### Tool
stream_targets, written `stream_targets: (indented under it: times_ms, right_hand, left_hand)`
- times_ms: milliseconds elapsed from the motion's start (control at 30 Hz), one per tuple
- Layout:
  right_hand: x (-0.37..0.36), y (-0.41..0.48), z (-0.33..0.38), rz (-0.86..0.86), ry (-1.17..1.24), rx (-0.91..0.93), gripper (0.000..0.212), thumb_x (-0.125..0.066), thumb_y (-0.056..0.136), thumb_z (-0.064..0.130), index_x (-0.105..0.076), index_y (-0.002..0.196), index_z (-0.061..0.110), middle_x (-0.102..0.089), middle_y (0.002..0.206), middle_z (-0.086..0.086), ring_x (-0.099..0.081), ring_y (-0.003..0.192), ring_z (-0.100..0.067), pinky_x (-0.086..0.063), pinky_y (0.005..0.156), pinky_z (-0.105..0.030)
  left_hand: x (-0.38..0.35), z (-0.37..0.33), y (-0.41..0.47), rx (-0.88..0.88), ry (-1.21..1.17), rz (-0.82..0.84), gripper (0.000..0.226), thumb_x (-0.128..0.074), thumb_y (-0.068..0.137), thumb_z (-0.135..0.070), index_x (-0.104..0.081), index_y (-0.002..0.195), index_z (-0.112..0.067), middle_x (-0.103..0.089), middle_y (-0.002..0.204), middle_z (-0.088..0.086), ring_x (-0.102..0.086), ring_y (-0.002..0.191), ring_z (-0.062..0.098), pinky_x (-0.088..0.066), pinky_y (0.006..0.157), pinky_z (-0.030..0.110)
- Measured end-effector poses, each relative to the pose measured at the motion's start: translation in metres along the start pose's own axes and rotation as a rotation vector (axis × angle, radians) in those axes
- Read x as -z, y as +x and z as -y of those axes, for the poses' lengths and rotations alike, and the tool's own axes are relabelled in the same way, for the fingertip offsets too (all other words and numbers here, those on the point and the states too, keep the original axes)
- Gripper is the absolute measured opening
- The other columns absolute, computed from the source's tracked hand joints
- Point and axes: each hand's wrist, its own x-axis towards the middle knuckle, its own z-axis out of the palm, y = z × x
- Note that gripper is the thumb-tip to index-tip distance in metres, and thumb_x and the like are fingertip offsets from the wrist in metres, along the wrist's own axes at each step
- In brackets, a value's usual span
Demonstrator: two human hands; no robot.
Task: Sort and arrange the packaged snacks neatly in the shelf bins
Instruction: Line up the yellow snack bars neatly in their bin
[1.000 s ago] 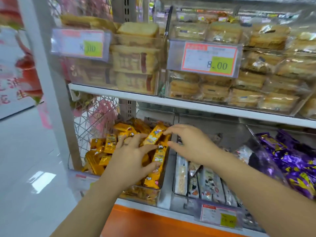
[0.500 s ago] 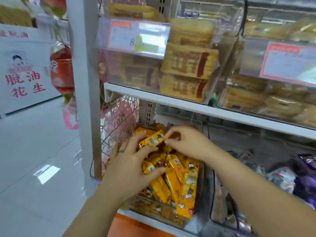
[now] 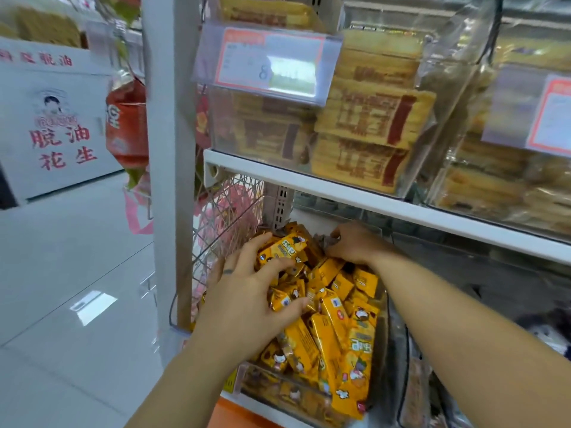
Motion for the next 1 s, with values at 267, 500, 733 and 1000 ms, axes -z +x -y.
stream_targets:
  times_ms: [267, 500, 733, 1000]
  right_hand:
    - [-0.009, -0.004, 0.002, -0.017, 0.098, 0.028, 0.051, -0.064, 0.083, 0.026, -0.045, 0.13, 0.021, -0.05, 0.131, -0.007, -0.053, 0.104, -0.019, -0.046, 0.081, -0.029]
    - [0.002, -0.056, 0.005, -0.29, 0.116, 0.266, 0.043, -0.059, 0.081, 0.01, -0.055, 0.122, 0.024, -0.042, 0.13, 0.003, -0.047, 0.115, -0.017, -0.043, 0.092, -0.03]
    - [0.014, -0.135, -0.052, -0.375, 0.177, 0.083, 0.04, -0.068, 0.072, 0.019, -0.049, 0.106, 0.026, -0.045, 0.131, 0.002, -0.054, 0.105, -0.02, -0.042, 0.082, -0.029]
    - [0.021, -0.157, -0.057, -0.352, -0.002, -0.006, 0.046, -0.039, 0.089, 0.048, -0.05, 0.131, 0.034, -0.063, 0.119, 0.004, -0.057, 0.102, -0.017, -0.042, 0.083, -0.029]
  left_hand:
    - [-0.002, -0.001, -0.001, -0.024, 0.023, -0.017, 0.06, -0.042, 0.071, -0.074, -0.057, 0.119, -0.043, -0.028, 0.149, -0.012, -0.036, 0.133, 0.021, -0.037, 0.101, 0.059]
    - [-0.007, -0.005, 0.001, -0.051, 0.044, -0.067, 0.049, -0.047, 0.072, -0.069, -0.06, 0.108, -0.038, -0.037, 0.145, -0.006, -0.044, 0.127, 0.027, -0.043, 0.097, 0.057]
    - [-0.017, -0.015, -0.003, -0.138, 0.175, -0.043, 0.047, -0.04, 0.079, -0.068, -0.065, 0.103, -0.037, -0.048, 0.137, -0.008, -0.046, 0.124, 0.029, -0.036, 0.099, 0.063]
    - [-0.021, -0.019, -0.003, -0.175, 0.159, 0.021, 0.052, -0.028, 0.088, -0.068, -0.053, 0.125, -0.039, -0.043, 0.143, -0.005, -0.046, 0.126, 0.029, -0.037, 0.099, 0.061]
